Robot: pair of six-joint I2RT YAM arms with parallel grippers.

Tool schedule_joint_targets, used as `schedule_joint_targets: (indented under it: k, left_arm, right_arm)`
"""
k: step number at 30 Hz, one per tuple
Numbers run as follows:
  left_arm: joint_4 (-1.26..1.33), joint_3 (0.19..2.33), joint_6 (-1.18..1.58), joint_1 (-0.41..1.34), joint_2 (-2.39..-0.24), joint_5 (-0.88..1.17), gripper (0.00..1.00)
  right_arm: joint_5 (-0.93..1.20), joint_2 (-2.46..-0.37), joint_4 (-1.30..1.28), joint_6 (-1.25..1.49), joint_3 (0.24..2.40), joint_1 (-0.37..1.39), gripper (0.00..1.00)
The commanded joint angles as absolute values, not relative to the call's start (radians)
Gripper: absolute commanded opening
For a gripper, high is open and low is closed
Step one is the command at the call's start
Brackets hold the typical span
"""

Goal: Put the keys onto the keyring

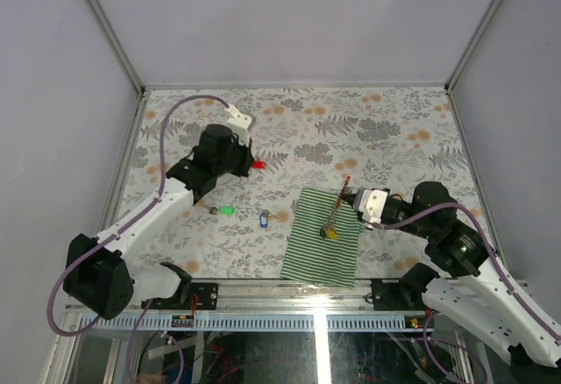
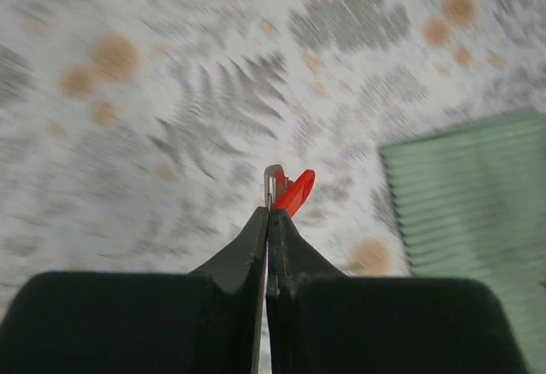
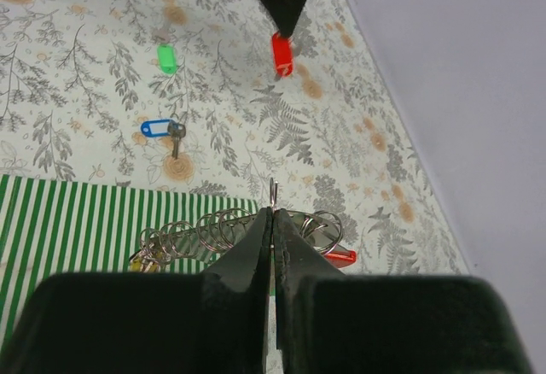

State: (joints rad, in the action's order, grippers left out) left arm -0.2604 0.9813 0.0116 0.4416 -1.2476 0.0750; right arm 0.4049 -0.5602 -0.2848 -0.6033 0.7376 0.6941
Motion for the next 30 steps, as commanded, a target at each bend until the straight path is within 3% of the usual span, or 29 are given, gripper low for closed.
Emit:
schedule_joint_targets:
  k: [1, 6, 13, 21, 30]
  left_arm:
    - [-0.301, 0.858, 0.286, 0.543, -1.250, 0.156, 0.00]
    - [-0.206, 0.711, 0.410, 0.682, -1.289, 0.099, 0.00]
    - [0.027, 0.600, 0.461, 0.676, -1.382, 0.097, 0.01]
    - [-0.051, 0.660, 0.478, 0.659, -1.423, 0.019, 0.29]
    - [-0.204, 0.681, 0.615, 0.725, -1.350, -0.152, 0.39]
  right_arm:
    - [0.397, -0.567, -0.262, -0.554, 0.781, 0.703, 0.00]
    - [0.414, -0.581, -0.250, -0.541, 0.779, 0.703, 0.00]
    - [0.430, -0.591, -0.252, -0.538, 0.780, 0.703, 0.00]
    - [0.428, -0.580, -0.264, -0.534, 0.772, 0.703, 0.00]
    - [0.428, -0.573, -0.283, -0.542, 0.766, 0.703, 0.00]
